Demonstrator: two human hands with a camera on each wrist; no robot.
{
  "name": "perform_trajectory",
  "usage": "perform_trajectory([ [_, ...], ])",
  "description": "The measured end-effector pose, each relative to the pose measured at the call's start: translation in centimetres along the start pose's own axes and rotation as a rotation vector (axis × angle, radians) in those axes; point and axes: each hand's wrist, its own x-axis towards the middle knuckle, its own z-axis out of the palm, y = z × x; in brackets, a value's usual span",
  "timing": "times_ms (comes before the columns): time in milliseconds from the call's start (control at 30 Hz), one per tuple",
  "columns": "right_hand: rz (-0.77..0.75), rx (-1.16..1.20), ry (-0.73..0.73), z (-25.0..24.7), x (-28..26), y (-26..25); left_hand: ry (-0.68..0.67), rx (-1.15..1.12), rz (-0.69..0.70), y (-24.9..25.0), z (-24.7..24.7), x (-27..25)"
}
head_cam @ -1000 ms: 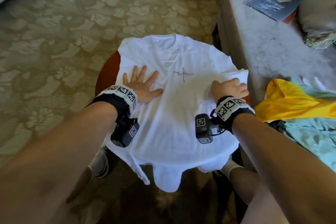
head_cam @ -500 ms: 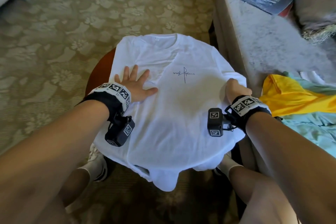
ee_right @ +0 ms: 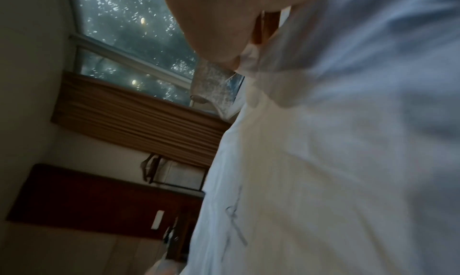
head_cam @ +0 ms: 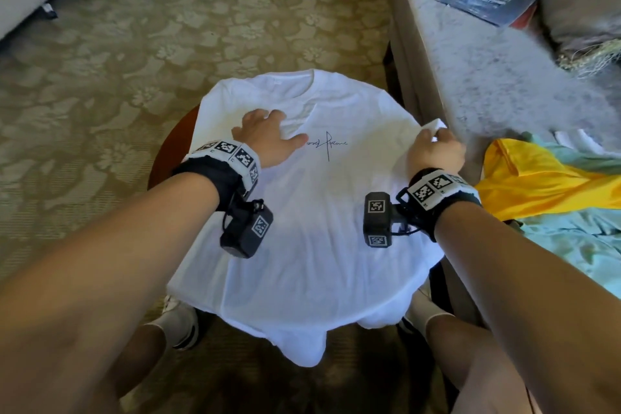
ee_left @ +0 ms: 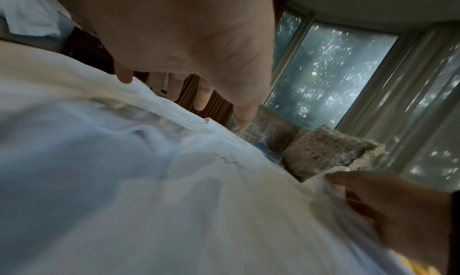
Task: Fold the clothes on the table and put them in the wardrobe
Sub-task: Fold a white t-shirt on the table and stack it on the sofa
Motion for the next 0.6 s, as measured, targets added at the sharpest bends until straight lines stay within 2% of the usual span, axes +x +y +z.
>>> perform_trajectory([
  [67, -0.105, 0.040, -0.005, 0.2, -0.2, -1.2, -0.025, -0.169, 0.002, 2.9, -0.4, 0.9],
  [100, -0.153, 0.063, -0.034, 0.2, -0.6, -2.0, -0.085, -0.321, -0.025, 4.2, -0.8, 1.4],
  [133, -0.202, 0.094, -0.070, 0.2, -1.0, -2.8, -0.193, -0.540, -0.069, 5.3, -1.4, 2.1],
  [200, -0.307, 0.131, -0.153, 0.1, -2.3, -4.2, -0.492, -1.008, -0.160, 7.1, -2.7, 3.6],
  [233, -0.368, 0.141, -0.198, 0.3, -3.0, -4.6, -0.616, -1.135, -0.165, 7.8, -3.3, 4.4],
  [267, -0.430, 0.154, -0.256, 0.5, -3.5, -4.9, -0.708, -1.152, -0.131, 8.4, -3.8, 5.0],
  [300, -0.484, 0.153, -0.326, 0.8, -4.0, -5.1, -0.769, -1.096, -0.070, 8.9, -3.9, 5.8],
  [367, -0.552, 0.065, -0.494, 1.7, -4.4, -5.0, -0.804, -0.846, 0.029, 9.6, -3.8, 6.8],
  [500, -0.472, -0.002, -0.796, 3.3, -3.8, -3.5, -0.565, -0.323, -0.020, 8.5, -0.5, 9.3],
  [533, -0.455, -0.011, -0.847, 3.5, -3.7, -3.2, -0.535, -0.260, -0.006, 7.7, 0.1, 9.6],
  [600, -0.391, 0.056, -0.925, 3.5, -3.7, -2.5, -0.537, -0.294, -0.028, 6.7, 0.7, 9.5],
])
